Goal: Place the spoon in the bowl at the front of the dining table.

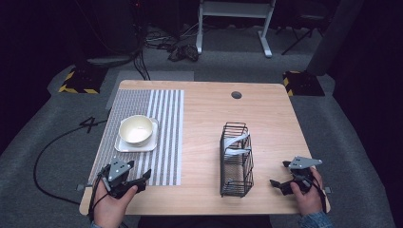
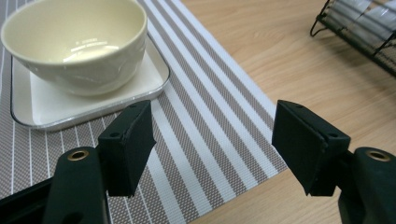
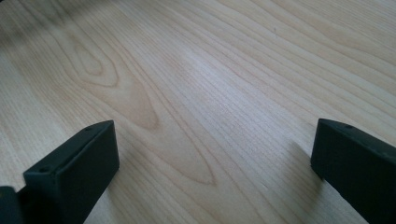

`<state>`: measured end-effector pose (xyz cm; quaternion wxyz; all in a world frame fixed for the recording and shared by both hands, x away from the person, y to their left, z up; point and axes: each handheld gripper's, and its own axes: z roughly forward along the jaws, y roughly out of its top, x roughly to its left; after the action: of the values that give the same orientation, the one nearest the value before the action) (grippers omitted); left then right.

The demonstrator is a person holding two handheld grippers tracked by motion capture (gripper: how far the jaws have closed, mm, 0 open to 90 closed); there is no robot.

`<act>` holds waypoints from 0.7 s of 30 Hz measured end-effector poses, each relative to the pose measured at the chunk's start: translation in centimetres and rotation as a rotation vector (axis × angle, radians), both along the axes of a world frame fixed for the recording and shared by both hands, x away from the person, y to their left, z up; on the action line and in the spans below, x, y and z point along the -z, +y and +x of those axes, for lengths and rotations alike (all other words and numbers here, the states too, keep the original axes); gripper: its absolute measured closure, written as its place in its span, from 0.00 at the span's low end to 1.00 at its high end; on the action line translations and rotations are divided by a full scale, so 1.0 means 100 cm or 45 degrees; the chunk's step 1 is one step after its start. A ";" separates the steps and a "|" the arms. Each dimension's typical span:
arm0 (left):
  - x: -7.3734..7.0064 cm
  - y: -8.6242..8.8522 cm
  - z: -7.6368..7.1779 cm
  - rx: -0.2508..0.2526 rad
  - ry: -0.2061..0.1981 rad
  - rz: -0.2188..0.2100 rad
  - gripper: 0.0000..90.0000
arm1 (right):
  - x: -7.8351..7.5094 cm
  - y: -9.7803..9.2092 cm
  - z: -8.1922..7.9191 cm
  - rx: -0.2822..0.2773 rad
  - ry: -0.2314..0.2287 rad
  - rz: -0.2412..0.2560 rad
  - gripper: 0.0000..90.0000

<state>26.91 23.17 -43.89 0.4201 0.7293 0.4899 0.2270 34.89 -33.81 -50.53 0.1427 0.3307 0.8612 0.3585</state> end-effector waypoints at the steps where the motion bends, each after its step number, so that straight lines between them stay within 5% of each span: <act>1: -0.004 -0.001 -0.001 -0.001 -0.024 -0.012 0.33 | 0.000 0.000 0.000 0.000 0.000 0.000 0.01; 13: -0.017 -0.001 -0.006 -0.028 -0.191 -0.078 0.31 | 0.000 0.000 0.000 0.000 -0.001 0.000 0.01; 21: -0.024 -0.002 -0.006 -0.029 -0.237 -0.074 0.31 | 0.000 -0.001 -0.001 -0.012 -0.004 -0.001 0.01</act>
<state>26.32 22.98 -41.50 0.4822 0.6869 0.4635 0.2843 34.84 -33.91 -50.52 0.1424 0.3260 0.8627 0.3594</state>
